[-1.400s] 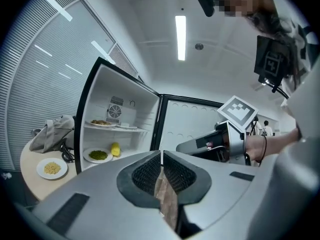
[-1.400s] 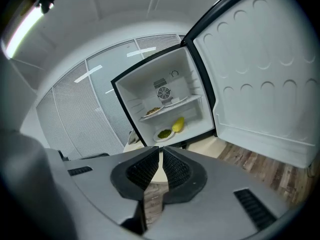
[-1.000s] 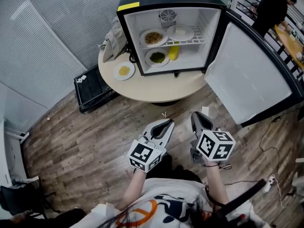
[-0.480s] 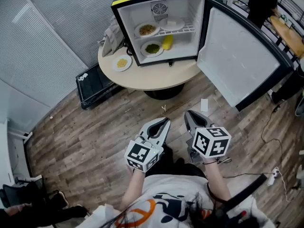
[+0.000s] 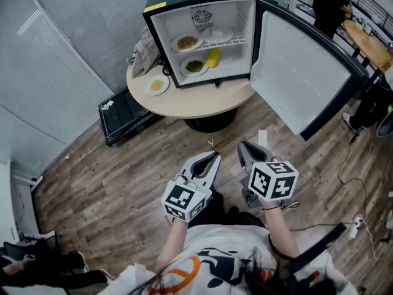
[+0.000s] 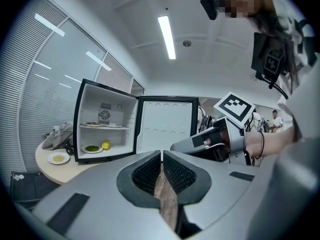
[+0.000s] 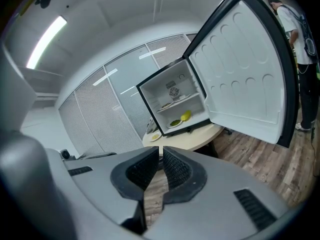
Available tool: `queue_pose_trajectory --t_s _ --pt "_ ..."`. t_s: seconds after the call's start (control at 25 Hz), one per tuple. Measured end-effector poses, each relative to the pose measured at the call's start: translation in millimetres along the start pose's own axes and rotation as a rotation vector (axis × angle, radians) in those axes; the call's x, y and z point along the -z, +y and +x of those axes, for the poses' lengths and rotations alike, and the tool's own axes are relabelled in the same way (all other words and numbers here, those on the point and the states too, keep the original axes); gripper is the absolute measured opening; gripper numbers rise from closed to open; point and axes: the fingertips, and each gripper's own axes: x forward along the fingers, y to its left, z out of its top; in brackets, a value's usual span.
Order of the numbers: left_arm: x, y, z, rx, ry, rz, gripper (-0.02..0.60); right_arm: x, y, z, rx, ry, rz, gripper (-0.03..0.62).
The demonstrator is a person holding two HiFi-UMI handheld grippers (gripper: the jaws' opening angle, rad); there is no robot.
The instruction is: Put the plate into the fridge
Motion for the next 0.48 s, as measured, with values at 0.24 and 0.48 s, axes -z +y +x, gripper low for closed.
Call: queue_pose_trajectory --t_s 0.24,0.48 --pt "-5.0 0.9 -3.7 -0.01 -0.011 0.01 0.02 -3.1 0.3 3.9 0.0 0.001 -0.01 0.037" --pt "-8.6 5.2 -6.4 -0.038 -0.02 0.015 0.02 -7.4 -7.3 5.0 0.006 -0.002 -0.013 0.035"
